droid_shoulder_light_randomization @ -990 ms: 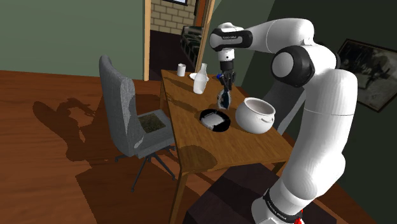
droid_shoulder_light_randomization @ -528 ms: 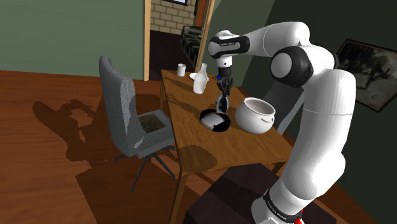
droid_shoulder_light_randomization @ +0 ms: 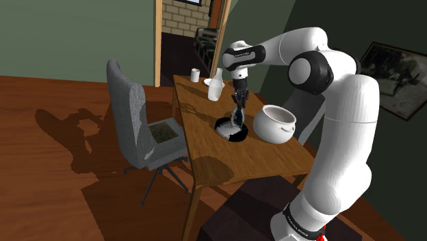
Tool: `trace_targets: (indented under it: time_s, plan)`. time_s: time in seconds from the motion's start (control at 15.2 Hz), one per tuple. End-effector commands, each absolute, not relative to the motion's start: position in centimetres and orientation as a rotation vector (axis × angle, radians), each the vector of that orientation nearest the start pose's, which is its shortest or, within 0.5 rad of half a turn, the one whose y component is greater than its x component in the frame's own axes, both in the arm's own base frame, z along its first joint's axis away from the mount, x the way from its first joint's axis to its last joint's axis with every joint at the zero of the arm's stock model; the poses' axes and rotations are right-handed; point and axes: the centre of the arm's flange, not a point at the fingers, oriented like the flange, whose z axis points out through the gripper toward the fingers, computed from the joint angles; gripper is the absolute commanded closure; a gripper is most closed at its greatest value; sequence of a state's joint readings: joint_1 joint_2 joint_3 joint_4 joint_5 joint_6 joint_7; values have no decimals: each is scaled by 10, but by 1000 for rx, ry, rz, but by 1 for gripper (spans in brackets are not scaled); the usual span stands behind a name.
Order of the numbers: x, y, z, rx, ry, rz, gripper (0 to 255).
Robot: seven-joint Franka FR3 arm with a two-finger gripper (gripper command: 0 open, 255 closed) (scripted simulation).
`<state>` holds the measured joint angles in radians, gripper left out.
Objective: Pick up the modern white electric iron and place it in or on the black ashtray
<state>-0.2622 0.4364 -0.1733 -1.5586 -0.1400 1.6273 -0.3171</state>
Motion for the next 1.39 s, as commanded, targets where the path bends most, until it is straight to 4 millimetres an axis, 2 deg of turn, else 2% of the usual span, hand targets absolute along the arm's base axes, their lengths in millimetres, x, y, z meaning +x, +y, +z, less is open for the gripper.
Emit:
trace_targets:
  time_s: [0.0,0.26,0.33,0.66,0.92,1.32]
  plan:
    - [576,-268,375,-3135,129,657,255]
    - [576,-268,375,-3135,129,657,255]
    - [576,-268,375,-3135,129,657,0]
    - [576,-268,375,-3135,129,657,0]
    - [596,-266,420,-3135,129,657,0]
    - [596,-266,420,-3135,129,657,0]
